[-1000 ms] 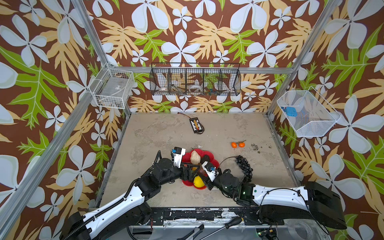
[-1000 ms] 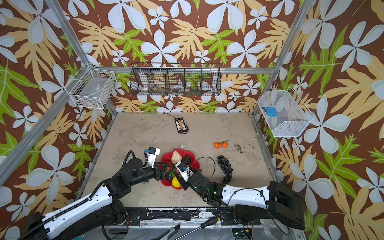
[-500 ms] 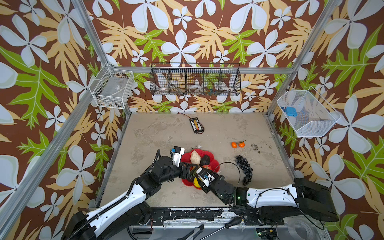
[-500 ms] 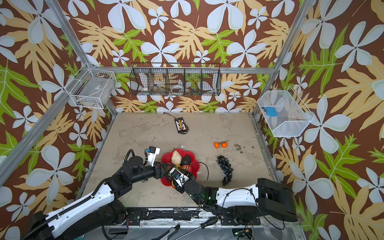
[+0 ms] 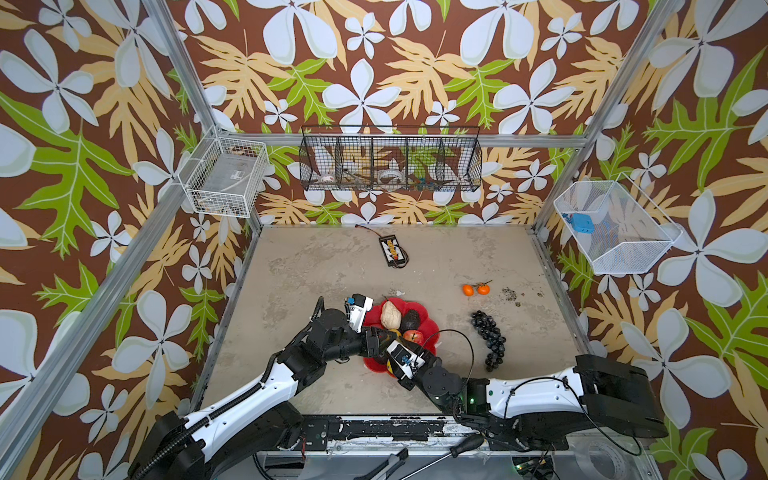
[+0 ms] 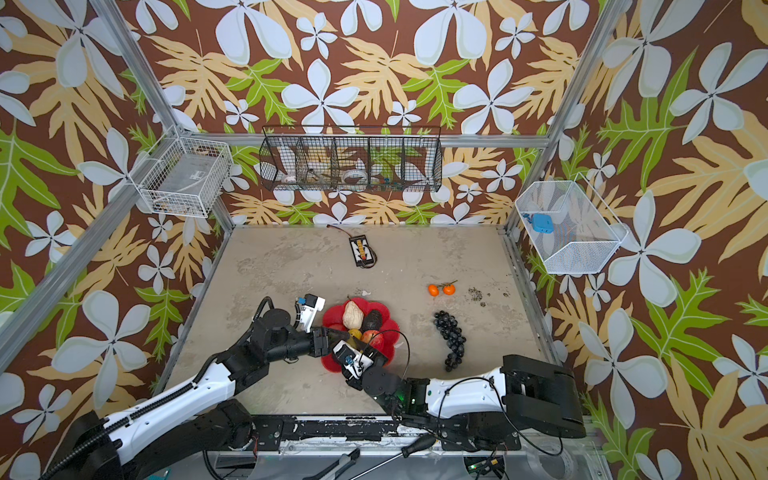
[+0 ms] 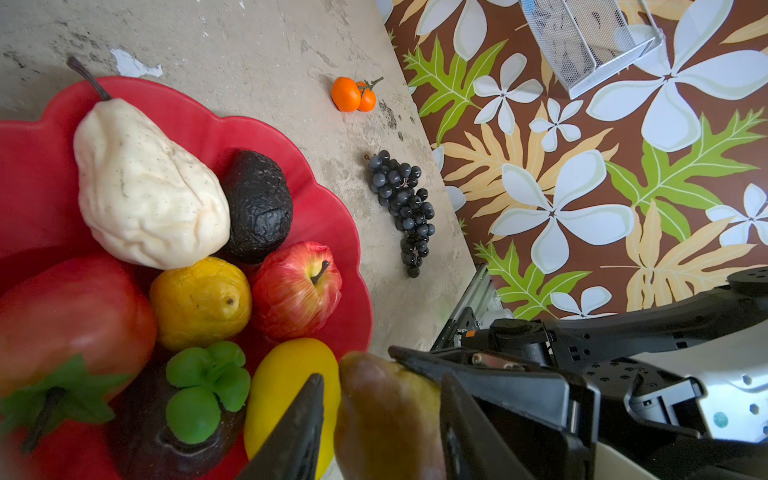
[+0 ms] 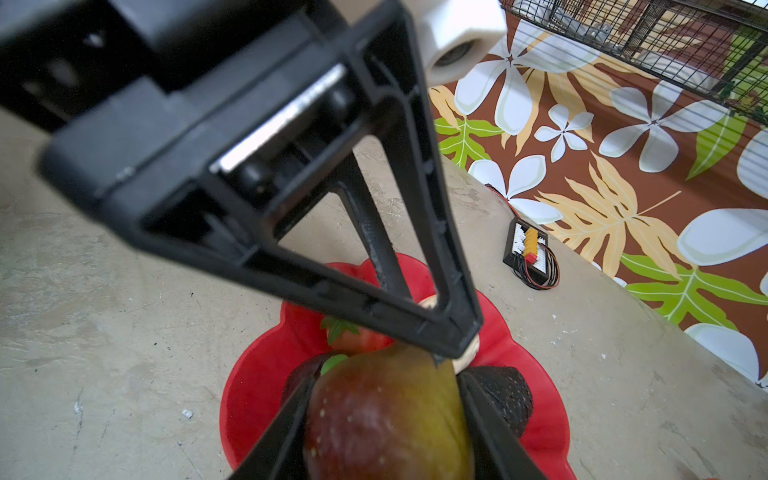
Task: Place and organize the fake fruits in the fruit bowl
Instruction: 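Move the left gripper to the pear held by the right and grasp it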
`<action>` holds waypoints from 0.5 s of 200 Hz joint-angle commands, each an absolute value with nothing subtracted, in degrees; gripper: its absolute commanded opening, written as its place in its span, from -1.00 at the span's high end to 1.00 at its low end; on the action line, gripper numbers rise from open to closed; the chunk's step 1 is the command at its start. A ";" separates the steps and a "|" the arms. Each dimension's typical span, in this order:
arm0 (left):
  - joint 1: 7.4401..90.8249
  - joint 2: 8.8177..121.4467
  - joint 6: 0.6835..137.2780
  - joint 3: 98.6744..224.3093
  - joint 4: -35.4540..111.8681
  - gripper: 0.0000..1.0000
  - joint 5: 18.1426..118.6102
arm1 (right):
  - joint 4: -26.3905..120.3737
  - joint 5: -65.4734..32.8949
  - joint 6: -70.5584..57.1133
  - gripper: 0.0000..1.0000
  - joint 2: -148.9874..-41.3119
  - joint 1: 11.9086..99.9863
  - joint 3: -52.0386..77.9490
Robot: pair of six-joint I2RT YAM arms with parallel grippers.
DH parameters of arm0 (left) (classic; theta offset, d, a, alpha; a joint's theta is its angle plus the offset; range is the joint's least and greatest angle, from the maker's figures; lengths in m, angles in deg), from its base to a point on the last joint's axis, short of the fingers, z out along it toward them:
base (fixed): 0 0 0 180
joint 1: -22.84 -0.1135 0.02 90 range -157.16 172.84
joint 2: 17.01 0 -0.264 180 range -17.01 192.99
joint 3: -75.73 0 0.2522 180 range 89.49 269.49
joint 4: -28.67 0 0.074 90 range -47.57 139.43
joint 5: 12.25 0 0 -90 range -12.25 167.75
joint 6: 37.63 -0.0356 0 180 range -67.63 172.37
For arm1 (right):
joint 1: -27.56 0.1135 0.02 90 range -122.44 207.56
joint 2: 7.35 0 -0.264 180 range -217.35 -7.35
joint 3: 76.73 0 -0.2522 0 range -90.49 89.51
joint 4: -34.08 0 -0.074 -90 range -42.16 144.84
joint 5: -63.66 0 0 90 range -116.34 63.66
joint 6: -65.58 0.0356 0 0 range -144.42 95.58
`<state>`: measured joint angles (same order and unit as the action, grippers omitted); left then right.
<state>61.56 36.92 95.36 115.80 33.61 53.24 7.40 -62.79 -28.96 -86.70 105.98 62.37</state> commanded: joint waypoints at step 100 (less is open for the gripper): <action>61.08 38.32 96.59 115.69 31.00 0.38 51.60 | 4.60 -66.41 -29.31 -0.01 -89.79 107.98 60.43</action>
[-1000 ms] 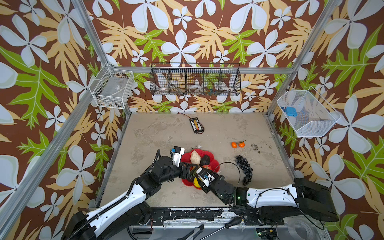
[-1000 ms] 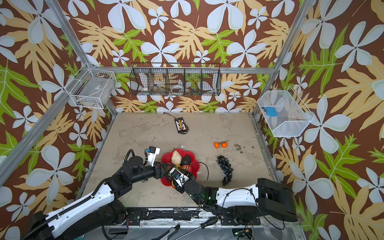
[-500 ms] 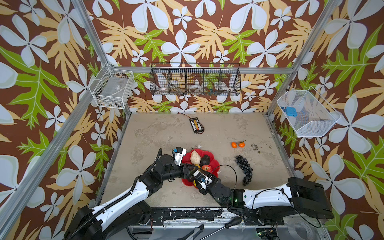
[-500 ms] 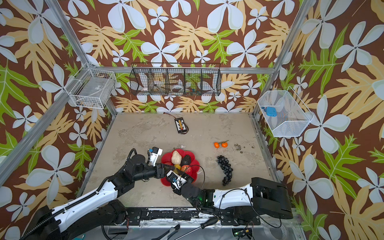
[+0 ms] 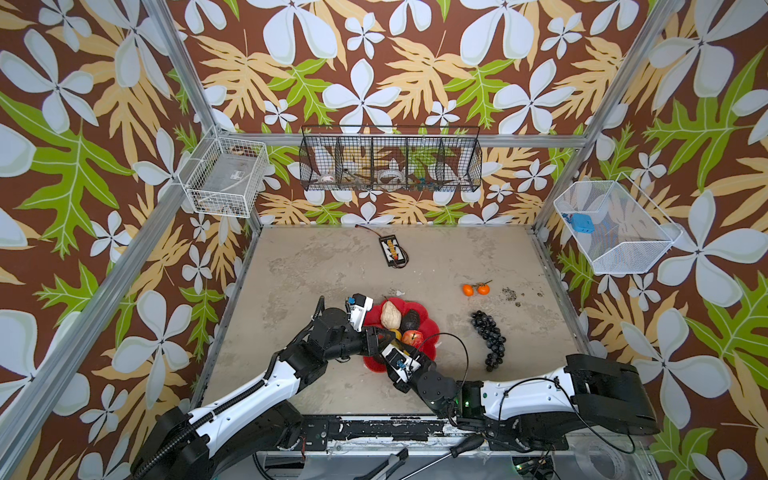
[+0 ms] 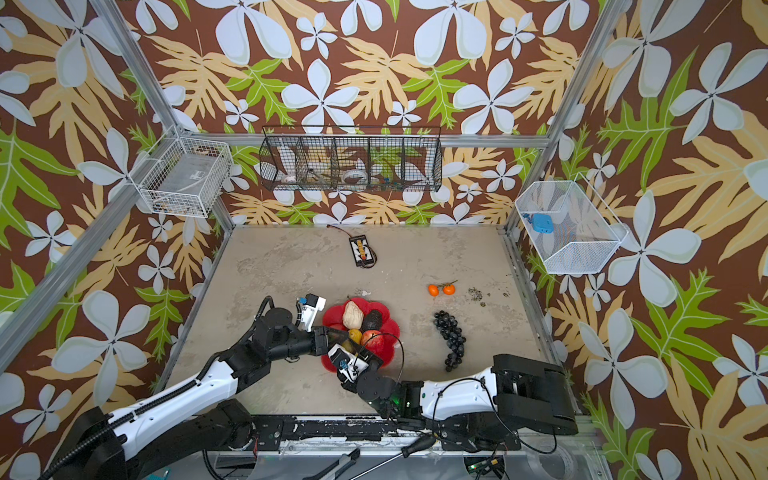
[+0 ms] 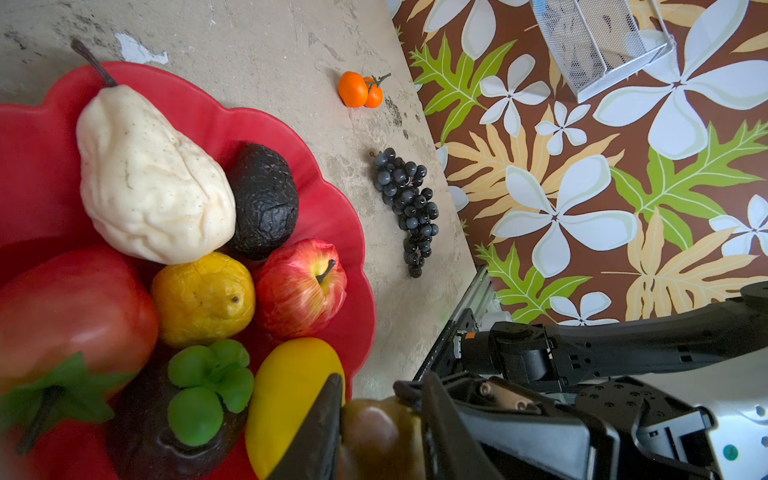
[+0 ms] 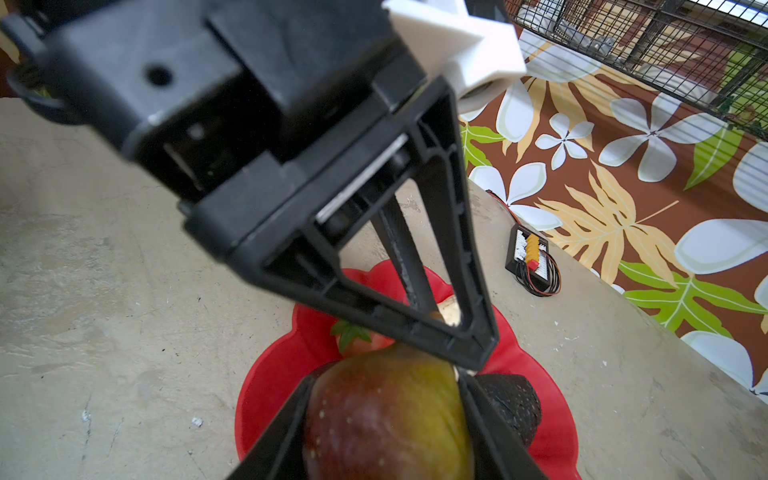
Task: Place and organize the fake fruits in the fruit bowl
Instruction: 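Move the left gripper to the pear held by the right and grasp it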
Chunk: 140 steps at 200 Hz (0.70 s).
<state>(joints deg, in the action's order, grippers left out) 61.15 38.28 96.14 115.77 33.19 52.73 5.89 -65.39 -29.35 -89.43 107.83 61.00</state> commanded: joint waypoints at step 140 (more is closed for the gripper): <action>61.08 38.10 97.03 115.11 29.89 0.77 51.55 | 4.95 -67.39 -28.51 -0.04 -90.76 108.16 59.71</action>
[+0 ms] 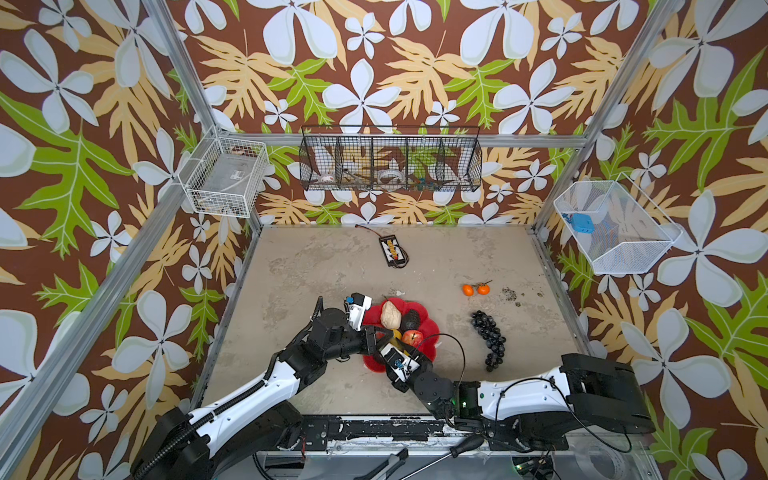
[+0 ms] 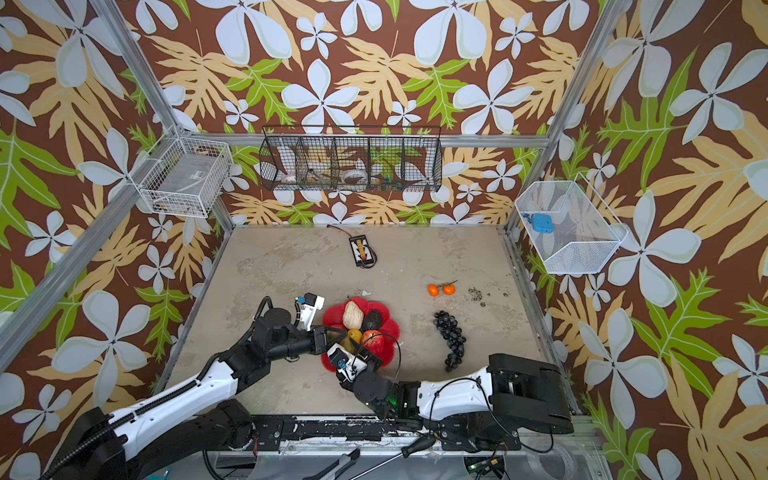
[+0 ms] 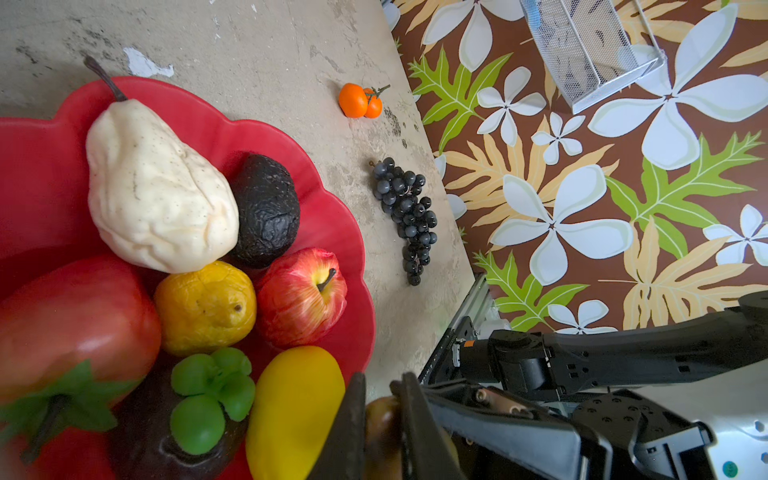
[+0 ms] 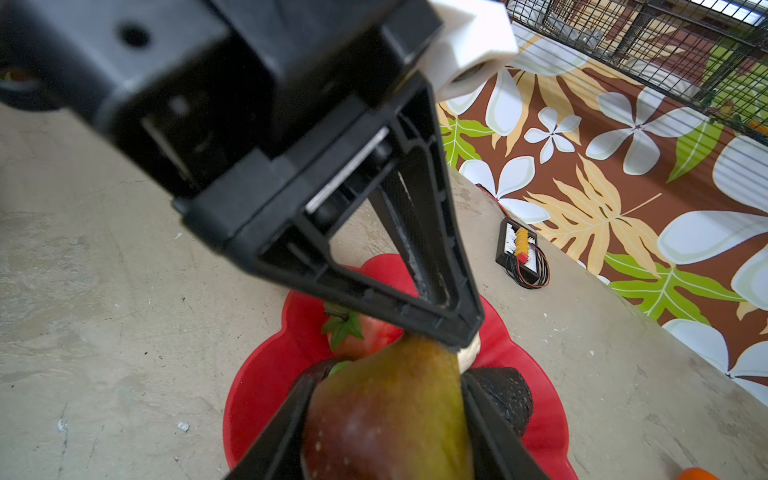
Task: Place and organize the fake fruits in the fruit bowl
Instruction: 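Move the left gripper to the pear held by the right and grasp it, then open the right gripper and draw it back while the left holds the pear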
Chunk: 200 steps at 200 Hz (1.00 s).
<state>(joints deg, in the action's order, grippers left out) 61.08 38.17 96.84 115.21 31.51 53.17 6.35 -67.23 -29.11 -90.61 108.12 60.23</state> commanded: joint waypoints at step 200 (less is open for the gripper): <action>61.08 39.39 92.85 116.59 30.50 1.00 61.17 | 11.50 -72.57 -21.50 -0.61 -88.50 108.07 59.71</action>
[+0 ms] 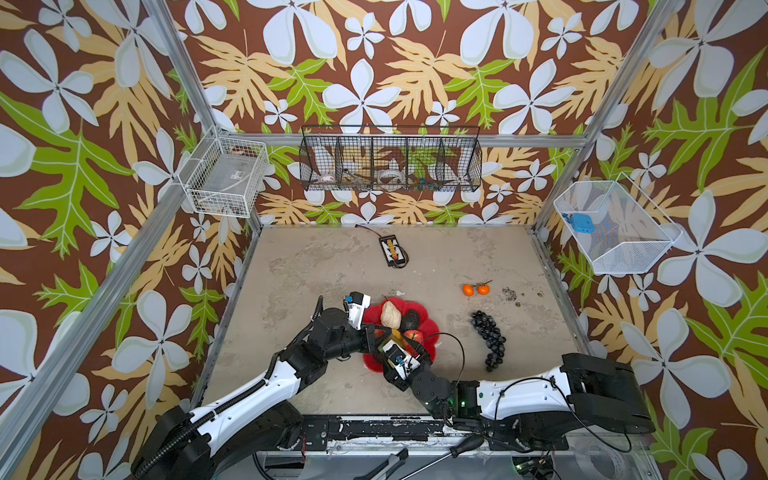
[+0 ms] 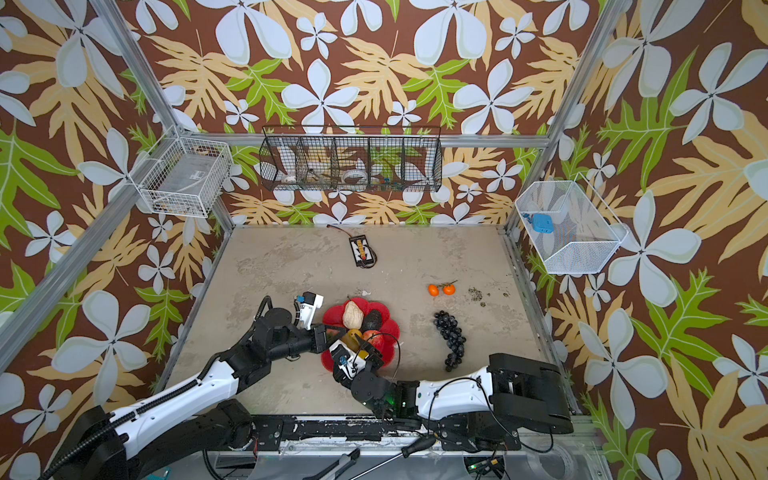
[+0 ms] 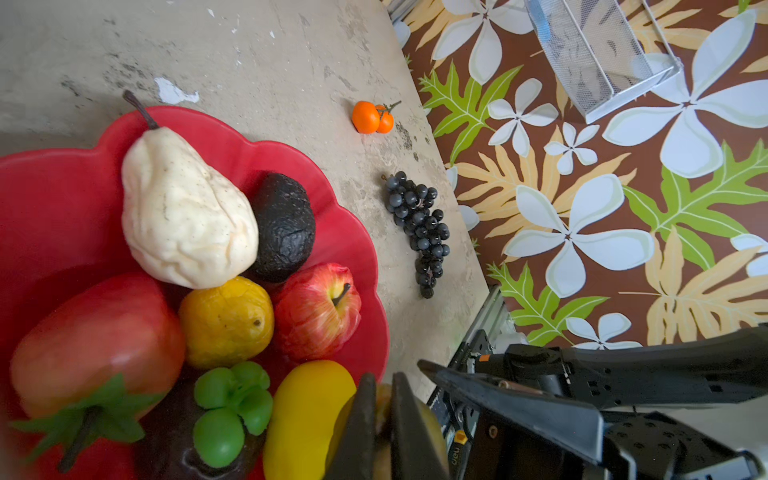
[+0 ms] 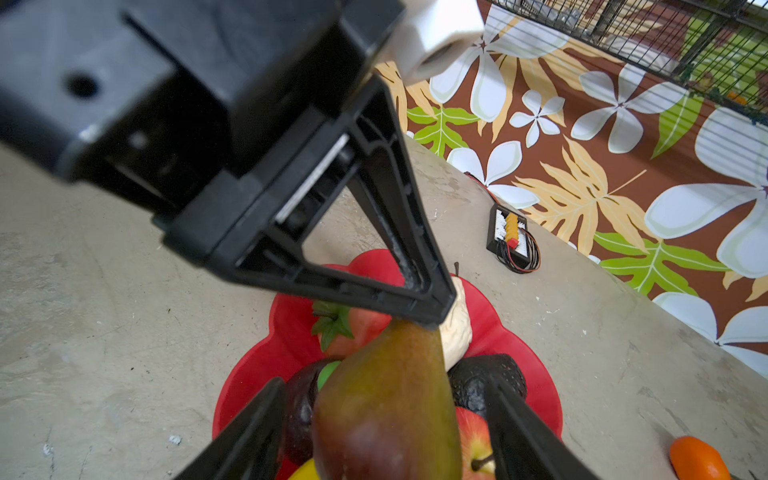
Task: Place and organize the fake fruits in the fruit bowl
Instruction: 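Open the right gripper and draw it back while the left holds the pear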
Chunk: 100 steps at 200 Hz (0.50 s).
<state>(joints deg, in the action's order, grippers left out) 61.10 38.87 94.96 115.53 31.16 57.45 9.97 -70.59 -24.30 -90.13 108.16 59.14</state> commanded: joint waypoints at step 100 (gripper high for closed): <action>61.08 43.99 81.81 123.63 32.23 1.00 89.64 | 38.71 -74.68 -5.21 -0.63 -60.01 102.80 65.07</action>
<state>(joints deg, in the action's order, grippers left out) 61.10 41.64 85.24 122.51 34.07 80.97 30.89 -73.50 -10.66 -64.14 103.00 63.47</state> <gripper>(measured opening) 0.076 0.815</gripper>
